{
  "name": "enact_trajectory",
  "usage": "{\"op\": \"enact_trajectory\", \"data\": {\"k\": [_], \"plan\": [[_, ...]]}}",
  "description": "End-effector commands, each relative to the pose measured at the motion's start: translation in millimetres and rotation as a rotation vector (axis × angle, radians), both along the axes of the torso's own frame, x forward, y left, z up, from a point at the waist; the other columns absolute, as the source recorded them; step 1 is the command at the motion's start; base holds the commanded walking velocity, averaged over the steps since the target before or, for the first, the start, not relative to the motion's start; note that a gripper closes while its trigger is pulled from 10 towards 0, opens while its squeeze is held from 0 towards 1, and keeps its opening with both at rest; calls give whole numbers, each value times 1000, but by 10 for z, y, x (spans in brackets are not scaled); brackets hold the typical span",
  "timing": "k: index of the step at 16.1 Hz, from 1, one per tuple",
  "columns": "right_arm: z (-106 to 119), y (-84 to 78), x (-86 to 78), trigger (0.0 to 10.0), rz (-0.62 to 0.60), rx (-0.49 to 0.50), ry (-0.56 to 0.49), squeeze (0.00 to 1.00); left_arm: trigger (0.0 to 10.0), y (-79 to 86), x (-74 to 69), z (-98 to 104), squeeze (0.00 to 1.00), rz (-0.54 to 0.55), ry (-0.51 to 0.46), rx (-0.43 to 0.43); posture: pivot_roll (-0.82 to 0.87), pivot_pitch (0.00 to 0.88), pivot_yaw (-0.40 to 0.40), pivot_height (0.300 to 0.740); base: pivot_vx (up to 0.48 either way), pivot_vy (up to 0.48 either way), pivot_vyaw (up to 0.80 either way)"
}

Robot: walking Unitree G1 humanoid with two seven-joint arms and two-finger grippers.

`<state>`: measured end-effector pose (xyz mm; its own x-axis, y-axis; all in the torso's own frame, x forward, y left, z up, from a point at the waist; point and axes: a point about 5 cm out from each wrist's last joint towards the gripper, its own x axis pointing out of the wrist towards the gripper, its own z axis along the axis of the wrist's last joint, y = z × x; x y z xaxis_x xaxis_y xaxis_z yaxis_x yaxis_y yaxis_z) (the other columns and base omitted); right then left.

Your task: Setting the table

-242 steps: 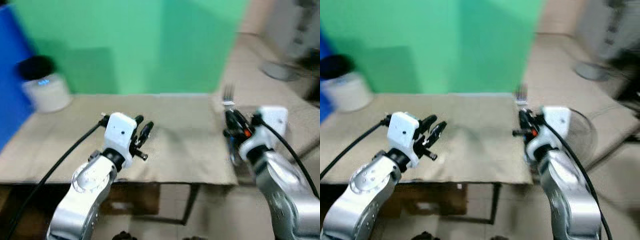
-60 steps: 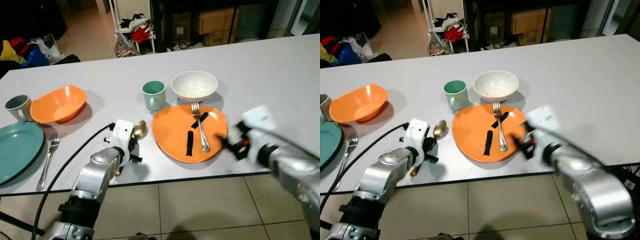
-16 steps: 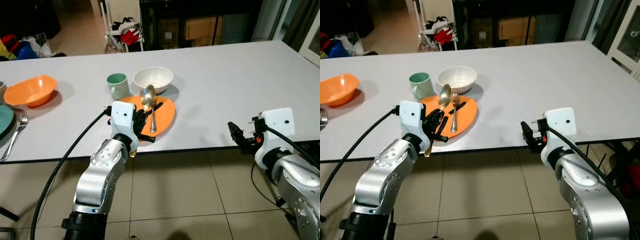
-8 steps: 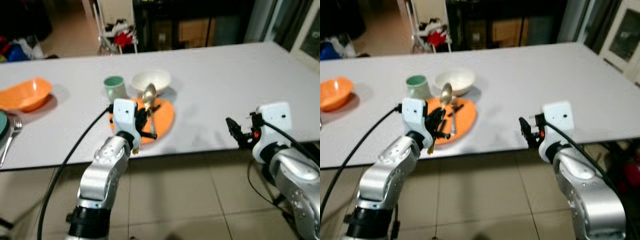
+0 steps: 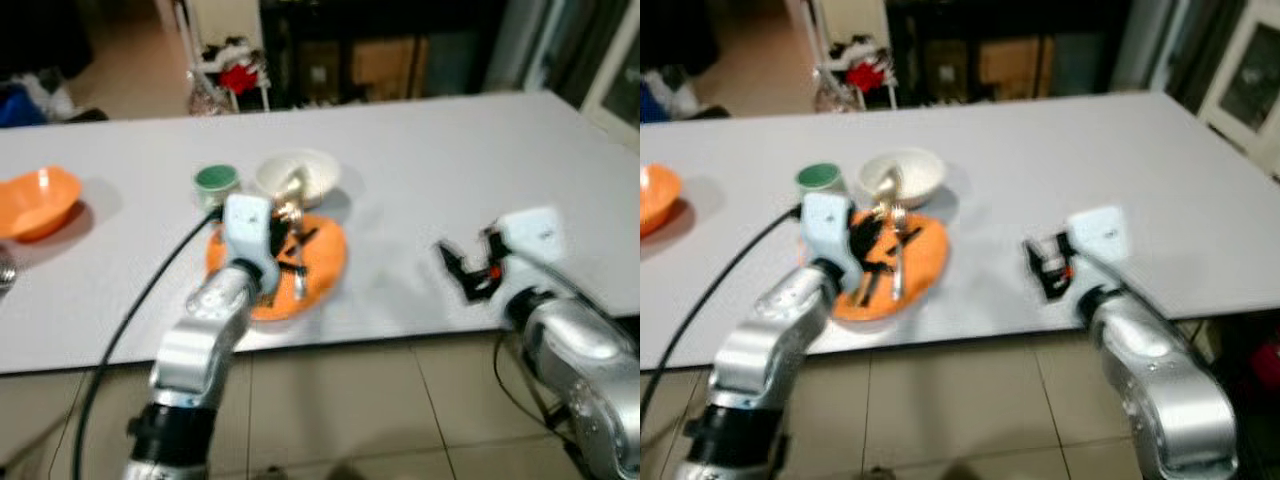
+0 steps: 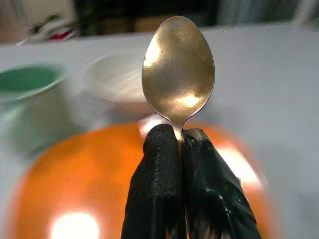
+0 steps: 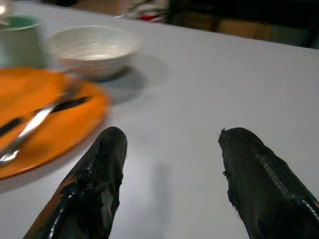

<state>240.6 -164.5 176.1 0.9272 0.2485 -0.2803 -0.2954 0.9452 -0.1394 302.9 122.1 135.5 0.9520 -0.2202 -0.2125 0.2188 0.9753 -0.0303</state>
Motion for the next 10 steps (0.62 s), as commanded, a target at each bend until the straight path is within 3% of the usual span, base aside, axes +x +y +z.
{"op": "enact_trajectory", "data": {"k": [1, 5, 8, 9, 10], "plan": [[14, 25, -18, 10000, 38, -15, 8, 0, 10000, 32, 59, -6, 0, 42, 24, 30, 13, 0, 63, 740, 0, 0, 0], [24, 73, -34, 10000, 87, -1, 17, 0, 10000, 35, 168, -104, 0, 89, 101, 73, 8, 0, 73, 740, 0, 0, 0], [51, 188, -113, 10000, 247, 61, 67, 0, 10000, -67, 302, -257, 0, 73, 171, 123, -2, 0, 85, 740, 0, 0, 0], [67, 231, -166, 10000, 337, 54, 84, 0, 10000, -101, 356, -291, 0, 77, 200, 143, -7, 0, 90, 740, 0, 0, 0], [70, 238, -174, 10000, 352, 51, 86, 0, 10000, -109, 367, -293, 0, 77, 203, 140, -7, 0, 91, 740, 0, 0, 0]]}}
